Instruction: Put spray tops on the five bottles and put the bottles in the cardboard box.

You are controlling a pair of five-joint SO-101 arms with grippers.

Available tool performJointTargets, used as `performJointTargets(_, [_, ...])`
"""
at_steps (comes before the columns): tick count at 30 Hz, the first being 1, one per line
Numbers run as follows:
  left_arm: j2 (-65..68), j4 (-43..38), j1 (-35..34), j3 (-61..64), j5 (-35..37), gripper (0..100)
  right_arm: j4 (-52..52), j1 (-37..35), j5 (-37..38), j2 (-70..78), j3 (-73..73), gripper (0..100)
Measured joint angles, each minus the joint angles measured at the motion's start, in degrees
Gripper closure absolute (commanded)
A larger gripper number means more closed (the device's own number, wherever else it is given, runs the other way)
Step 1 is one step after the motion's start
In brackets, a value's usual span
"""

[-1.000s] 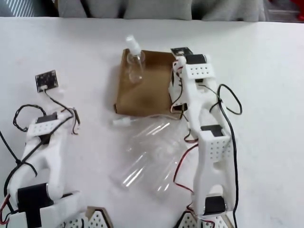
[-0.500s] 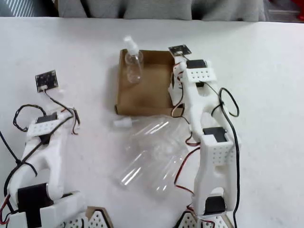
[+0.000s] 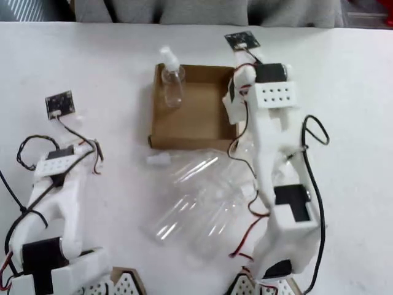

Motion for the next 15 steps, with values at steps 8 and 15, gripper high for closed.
performJointTargets(8, [0.00,1.58,0.62,0.00,0.18,98,9.41,4.22,0.09,-8.53,6.07,93.7])
performJointTargets(15, [-2.29,4.66,2.02,0.09,-0.18,98,8.62,14.77,3.87,-18.81,20.48,92.5])
